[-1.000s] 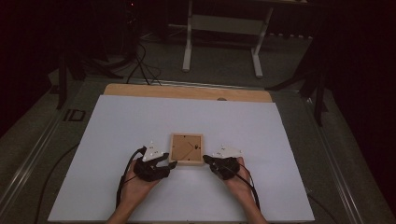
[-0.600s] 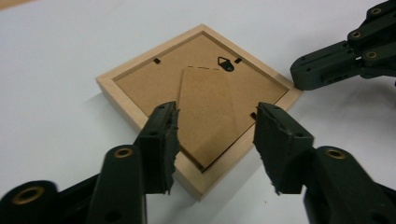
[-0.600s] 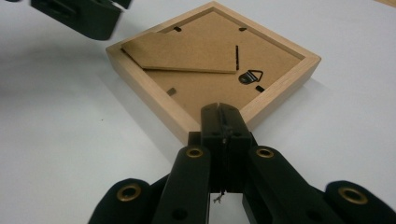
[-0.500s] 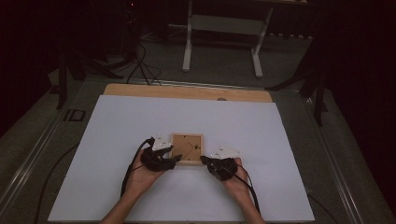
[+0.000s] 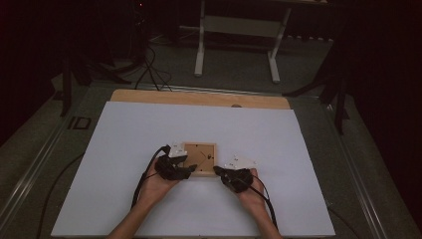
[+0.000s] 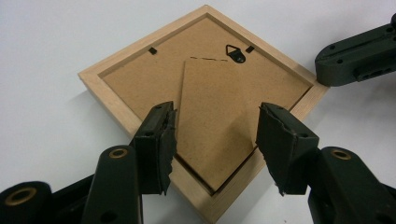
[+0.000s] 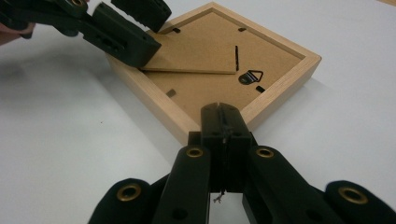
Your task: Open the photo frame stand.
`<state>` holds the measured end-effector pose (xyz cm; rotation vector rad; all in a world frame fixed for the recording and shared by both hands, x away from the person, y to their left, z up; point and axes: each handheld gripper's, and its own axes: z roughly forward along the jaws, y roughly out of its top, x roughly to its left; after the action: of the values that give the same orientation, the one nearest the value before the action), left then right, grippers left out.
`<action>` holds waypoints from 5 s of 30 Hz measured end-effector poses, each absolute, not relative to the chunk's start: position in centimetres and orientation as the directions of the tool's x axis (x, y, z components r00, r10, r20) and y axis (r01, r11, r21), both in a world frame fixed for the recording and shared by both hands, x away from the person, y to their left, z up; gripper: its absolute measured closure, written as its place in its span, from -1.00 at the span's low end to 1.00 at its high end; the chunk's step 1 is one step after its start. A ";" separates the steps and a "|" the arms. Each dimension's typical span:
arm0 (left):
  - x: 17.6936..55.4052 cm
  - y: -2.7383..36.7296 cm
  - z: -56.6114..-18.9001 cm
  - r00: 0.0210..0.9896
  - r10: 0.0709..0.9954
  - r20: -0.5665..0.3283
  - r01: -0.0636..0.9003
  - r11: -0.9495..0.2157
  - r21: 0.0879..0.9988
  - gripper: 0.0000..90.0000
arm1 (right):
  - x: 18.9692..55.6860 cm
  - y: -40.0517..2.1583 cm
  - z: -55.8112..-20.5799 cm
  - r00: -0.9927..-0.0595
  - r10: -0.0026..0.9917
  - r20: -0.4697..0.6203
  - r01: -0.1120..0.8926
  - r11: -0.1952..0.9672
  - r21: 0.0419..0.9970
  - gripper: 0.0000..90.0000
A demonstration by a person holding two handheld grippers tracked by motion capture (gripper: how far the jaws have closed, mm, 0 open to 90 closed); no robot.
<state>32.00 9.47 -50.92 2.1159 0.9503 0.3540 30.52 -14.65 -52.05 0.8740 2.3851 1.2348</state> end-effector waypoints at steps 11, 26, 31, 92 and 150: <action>32.3 9.2 -51.4 0.677 0.734 -0.057 0.517 -0.420 0.746 0.05 | 30.5 -14.7 -52.1 -0.762 0.648 0.002 0.374 0.438 0.817 0.99; 32.4 8.8 -51.3 0.666 0.744 -0.050 0.526 -0.422 0.738 0.13 | 30.5 -14.6 -52.0 -0.762 0.648 -0.001 0.374 0.441 0.816 0.99; 32.5 8.6 -51.1 0.668 0.743 -0.045 0.532 -0.433 0.728 0.13 | 30.4 -14.6 -52.0 -0.764 0.646 -0.003 0.372 0.443 0.816 0.99; 32.9 8.7 -49.7 0.650 0.744 -0.155 0.614 -0.394 0.683 -0.02 | 30.4 -14.6 -52.0 -0.766 0.642 -0.010 0.366 0.450 0.814 0.99; 32.5 8.4 -48.5 0.672 0.732 -0.116 0.550 -0.388 0.740 0.18 | 30.8 -15.8 -50.0 -0.750 0.661 0.024 0.379 0.399 0.835 0.64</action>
<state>32.48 8.37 -48.51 2.0926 0.9851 0.2926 30.83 -15.80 -49.97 0.9051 2.3495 1.2796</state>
